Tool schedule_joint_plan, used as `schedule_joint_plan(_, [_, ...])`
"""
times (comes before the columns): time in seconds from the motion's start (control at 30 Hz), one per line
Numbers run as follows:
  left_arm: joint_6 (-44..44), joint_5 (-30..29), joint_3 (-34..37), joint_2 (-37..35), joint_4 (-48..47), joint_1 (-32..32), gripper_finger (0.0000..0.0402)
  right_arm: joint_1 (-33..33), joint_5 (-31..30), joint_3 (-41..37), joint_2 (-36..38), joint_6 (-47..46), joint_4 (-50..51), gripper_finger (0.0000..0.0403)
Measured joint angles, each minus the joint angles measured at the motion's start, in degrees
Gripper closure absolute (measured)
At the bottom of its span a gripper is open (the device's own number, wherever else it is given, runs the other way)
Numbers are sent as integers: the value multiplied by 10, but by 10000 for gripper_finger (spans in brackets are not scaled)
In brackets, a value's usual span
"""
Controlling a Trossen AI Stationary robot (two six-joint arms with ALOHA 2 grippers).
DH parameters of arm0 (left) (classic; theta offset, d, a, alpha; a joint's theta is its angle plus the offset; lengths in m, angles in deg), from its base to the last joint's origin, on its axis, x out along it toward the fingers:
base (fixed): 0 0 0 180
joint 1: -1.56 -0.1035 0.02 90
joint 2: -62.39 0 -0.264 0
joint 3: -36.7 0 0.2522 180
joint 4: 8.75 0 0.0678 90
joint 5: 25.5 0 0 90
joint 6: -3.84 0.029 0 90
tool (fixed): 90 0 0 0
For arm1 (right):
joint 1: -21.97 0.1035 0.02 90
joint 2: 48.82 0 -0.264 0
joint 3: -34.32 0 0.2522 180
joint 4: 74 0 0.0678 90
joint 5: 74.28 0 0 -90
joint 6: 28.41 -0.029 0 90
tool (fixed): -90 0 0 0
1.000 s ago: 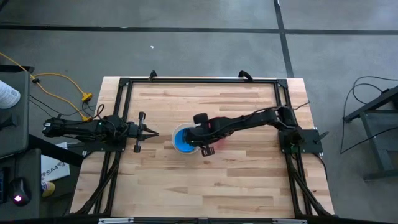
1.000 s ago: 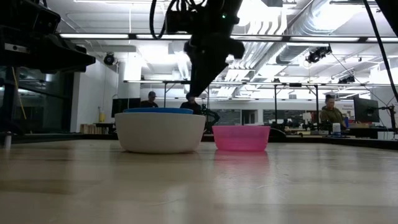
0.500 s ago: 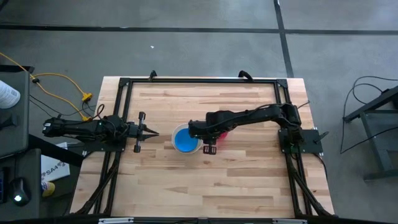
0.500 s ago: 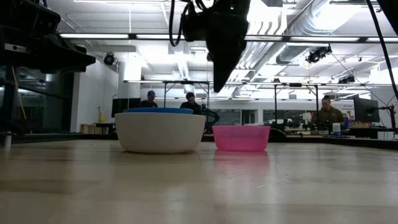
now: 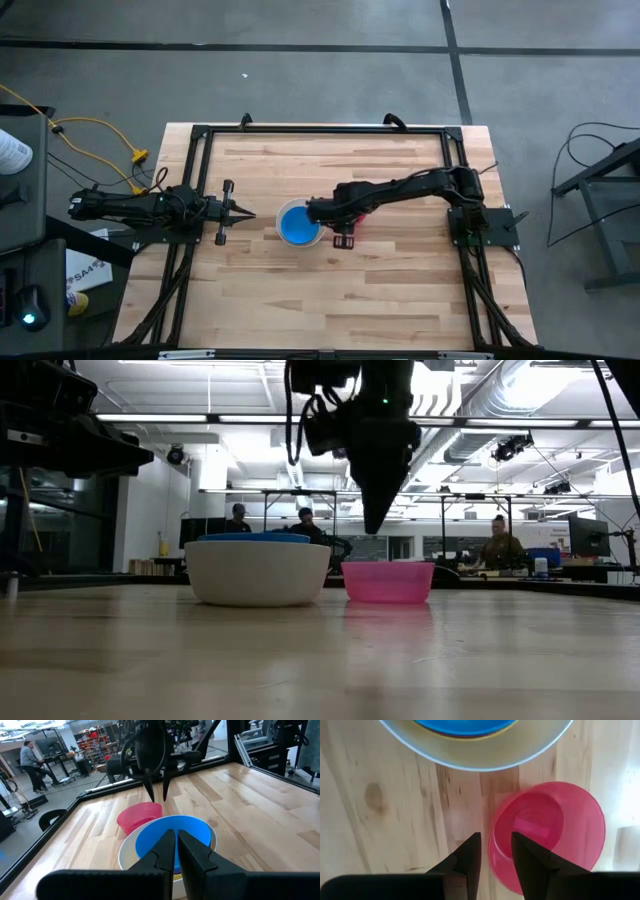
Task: Nest bowls inside each other
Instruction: Stack the red bowl on top of the blue bowl
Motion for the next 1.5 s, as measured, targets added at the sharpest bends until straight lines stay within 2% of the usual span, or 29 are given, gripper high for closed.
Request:
schedule_joint_plan(0.23, [0,0,0,0,0,0,382,0,0,-19,1,0,-37,302])
schedule_joint_plan(0.6, [0,0,0,0,0,0,382,0,2,-22,8,-18,-16,302])
schedule_joint_plan(1.1, [0,0,0,0,0,0,382,16,19,-181,82,60,-141,302])
schedule_joint_plan(1.5, [0,0,0,0,0,0,382,-4,17,-199,87,85,-161,302])
